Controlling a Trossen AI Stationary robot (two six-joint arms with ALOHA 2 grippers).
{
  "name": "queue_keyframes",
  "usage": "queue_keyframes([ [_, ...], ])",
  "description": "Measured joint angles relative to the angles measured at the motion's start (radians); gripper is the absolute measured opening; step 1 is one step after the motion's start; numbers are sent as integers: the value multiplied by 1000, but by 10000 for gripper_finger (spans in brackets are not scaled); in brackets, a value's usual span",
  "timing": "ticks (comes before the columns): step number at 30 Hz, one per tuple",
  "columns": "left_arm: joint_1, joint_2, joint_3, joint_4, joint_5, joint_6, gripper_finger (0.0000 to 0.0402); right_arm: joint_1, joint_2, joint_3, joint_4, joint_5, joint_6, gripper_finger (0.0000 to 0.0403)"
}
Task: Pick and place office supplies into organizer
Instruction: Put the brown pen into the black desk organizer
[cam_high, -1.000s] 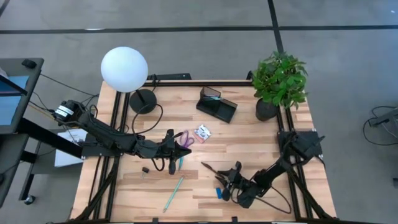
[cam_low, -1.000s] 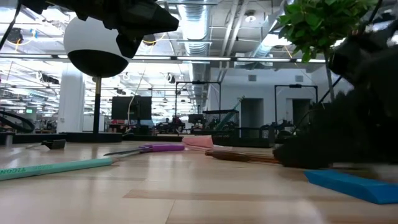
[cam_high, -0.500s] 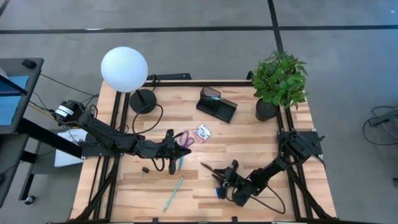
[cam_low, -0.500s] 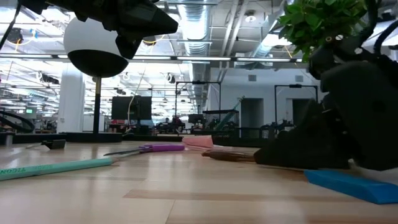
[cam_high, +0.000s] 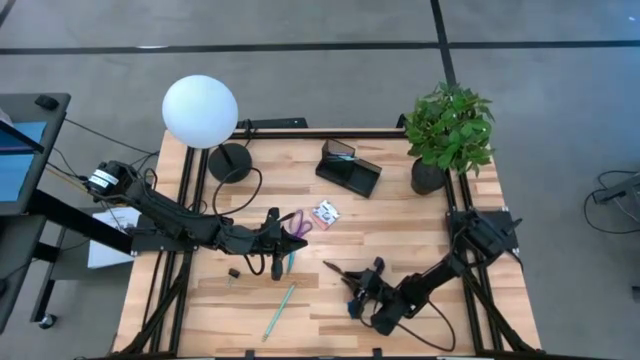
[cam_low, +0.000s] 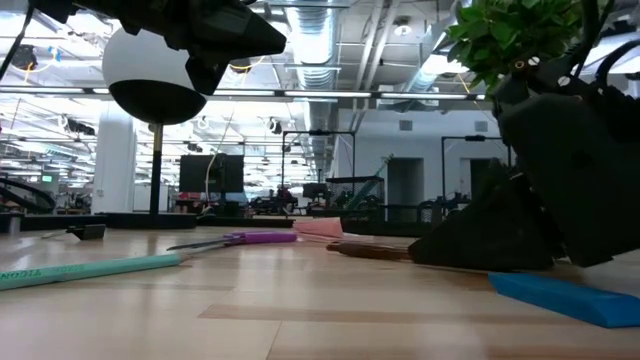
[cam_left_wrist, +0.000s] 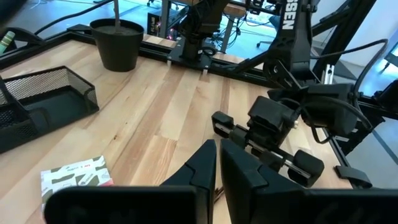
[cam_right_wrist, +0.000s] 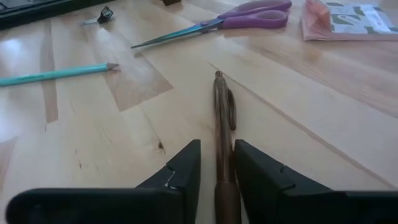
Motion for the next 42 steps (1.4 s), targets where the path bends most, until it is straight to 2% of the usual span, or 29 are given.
queue_keyframes([
  [9,0,0,0,1,-3,0,16,-2,-11,5,-47,14,14,27],
  [12,0,0,0,2,-3,0,16,-17,-51,4,-71,-22,2,26],
  [18,0,0,0,4,-3,-1,16,-44,-214,-5,-178,-124,-120,26],
  [24,0,0,0,6,-3,-8,16,-85,-440,-2,-267,-92,-168,26],
  [30,0,0,0,5,-2,-10,16,-111,-630,0,-223,-91,-348,26],
  [34,0,0,0,5,-2,-10,16,-144,-730,2,-210,-26,-387,26],
  [38,0,0,0,5,-5,-10,16,-198,-775,2,-212,132,-446,26],
  [42,0,0,0,6,-54,-14,16,-291,-791,2,-227,151,-462,26],
])
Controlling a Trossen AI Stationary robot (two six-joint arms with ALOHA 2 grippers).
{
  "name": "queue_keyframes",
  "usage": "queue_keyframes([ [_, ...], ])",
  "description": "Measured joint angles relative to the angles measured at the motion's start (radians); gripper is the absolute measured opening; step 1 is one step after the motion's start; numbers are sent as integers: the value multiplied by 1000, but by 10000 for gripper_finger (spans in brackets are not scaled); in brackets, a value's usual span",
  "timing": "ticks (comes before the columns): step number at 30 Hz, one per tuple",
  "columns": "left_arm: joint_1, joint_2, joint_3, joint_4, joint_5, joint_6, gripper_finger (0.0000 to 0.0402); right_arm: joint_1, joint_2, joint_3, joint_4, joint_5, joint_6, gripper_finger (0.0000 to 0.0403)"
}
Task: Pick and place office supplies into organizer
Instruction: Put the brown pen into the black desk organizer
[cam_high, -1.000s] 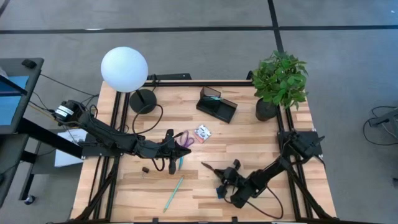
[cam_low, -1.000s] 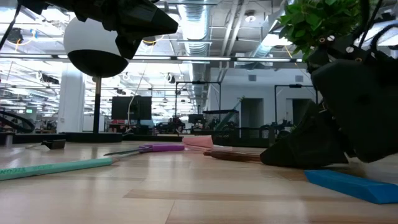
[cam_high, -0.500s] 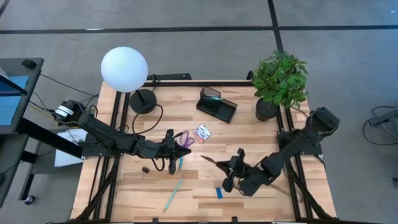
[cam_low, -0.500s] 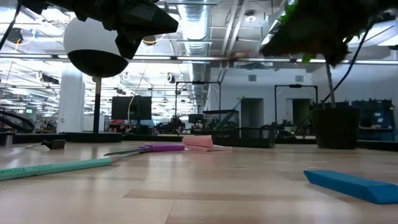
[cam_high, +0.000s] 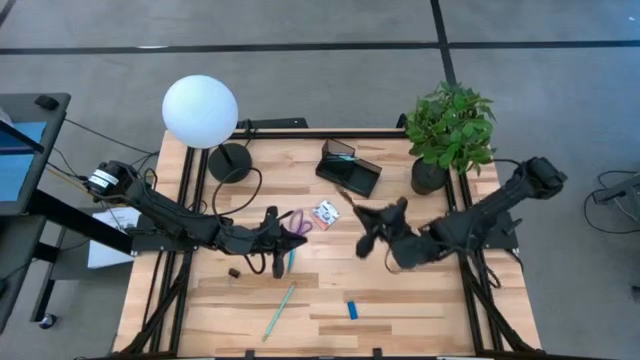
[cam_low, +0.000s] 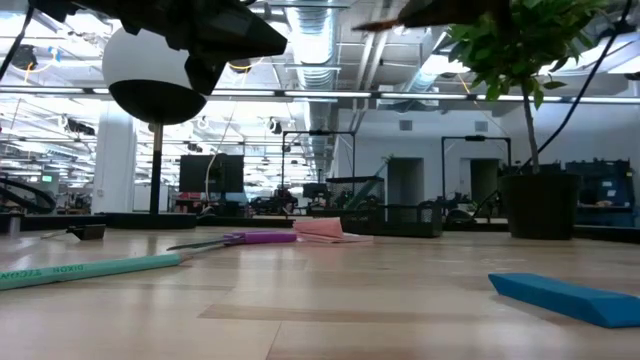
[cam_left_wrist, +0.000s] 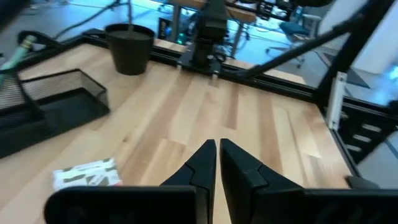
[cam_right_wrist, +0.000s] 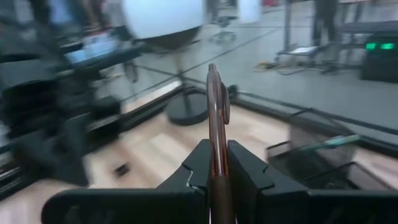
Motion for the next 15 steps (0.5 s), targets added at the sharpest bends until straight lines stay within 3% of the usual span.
queue_keyframes([
  [8,0,0,0,1,-72,-70,16,-215,0,0,-2,-28,66,26],
  [15,0,0,0,-1,-73,-71,16,-409,0,1,-2,-285,205,26],
])
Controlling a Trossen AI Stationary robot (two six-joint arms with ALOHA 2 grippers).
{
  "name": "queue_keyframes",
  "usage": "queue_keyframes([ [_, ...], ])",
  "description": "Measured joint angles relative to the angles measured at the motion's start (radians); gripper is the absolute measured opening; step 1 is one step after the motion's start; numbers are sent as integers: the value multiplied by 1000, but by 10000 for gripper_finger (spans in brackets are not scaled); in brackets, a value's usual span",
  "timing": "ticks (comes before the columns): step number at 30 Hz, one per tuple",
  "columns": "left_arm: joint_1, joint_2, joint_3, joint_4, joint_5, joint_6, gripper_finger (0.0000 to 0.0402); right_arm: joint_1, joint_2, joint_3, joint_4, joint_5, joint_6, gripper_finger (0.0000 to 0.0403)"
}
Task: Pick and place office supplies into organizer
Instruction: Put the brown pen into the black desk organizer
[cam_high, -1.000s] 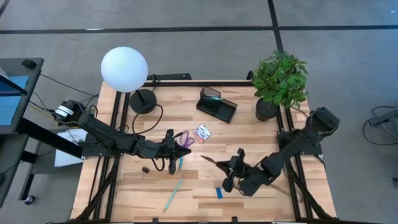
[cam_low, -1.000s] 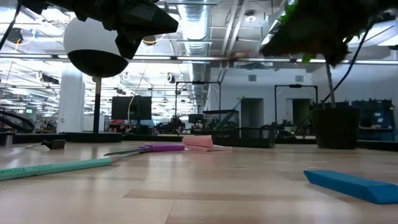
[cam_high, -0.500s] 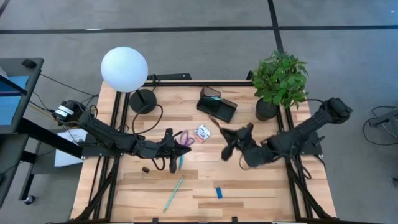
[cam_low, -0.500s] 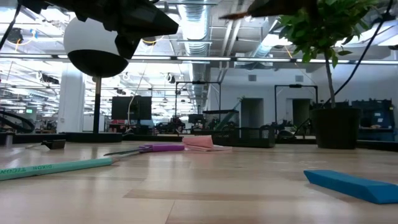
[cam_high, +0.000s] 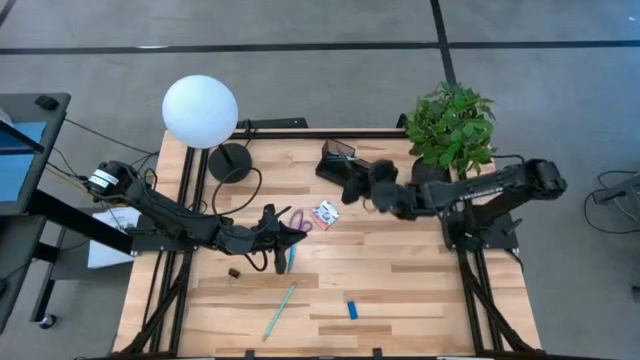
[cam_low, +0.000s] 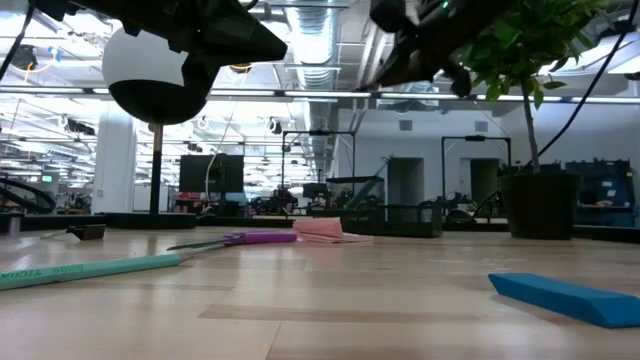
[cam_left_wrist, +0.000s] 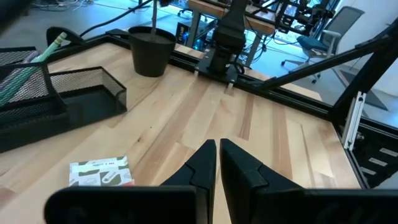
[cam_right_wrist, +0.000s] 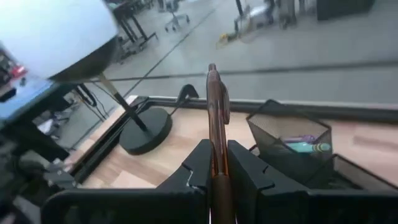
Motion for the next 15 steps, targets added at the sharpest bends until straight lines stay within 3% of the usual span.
queue_keyframes([
  [7,-5,0,0,-1,4,0,16,-147,-1,1,-40,-213,106,26],
  [15,-24,0,0,-1,5,0,16,-248,-1,1,-127,-320,277,26],
])
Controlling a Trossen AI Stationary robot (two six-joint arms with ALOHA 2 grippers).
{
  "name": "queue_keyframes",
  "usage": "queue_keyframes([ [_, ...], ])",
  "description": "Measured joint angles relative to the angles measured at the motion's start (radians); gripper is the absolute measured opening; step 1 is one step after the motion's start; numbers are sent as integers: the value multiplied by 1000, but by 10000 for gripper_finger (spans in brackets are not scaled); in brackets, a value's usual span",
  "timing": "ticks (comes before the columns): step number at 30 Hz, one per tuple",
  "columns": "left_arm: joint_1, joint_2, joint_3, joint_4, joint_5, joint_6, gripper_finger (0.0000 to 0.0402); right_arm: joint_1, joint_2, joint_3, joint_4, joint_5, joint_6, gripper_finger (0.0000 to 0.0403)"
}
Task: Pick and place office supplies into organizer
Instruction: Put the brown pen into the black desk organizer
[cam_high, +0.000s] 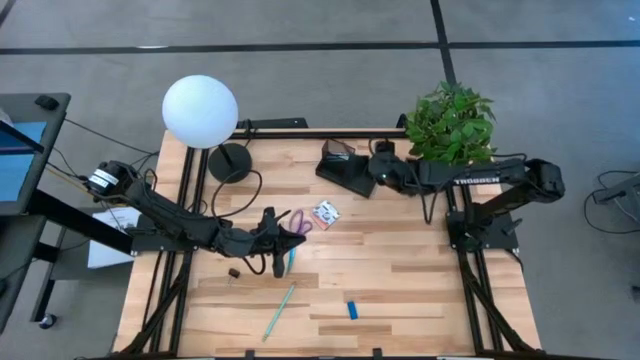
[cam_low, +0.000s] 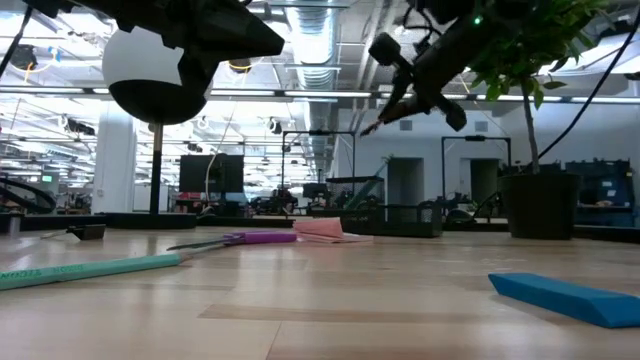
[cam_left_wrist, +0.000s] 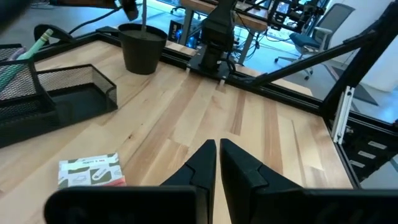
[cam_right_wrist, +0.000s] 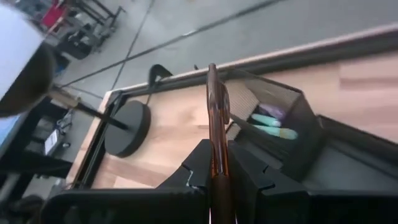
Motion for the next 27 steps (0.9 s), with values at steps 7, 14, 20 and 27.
queue_keyframes([
  [7,-4,0,0,0,-5,-28,16,-54,27,1,-63,-124,144,26],
  [14,-4,0,0,1,-4,-36,16,-127,138,0,-16,-322,202,27],
  [20,-4,0,0,0,-4,-36,16,-157,159,23,48,-318,199,27],
  [27,-4,0,0,0,-3,-33,16,-149,147,148,-22,-309,84,26],
])
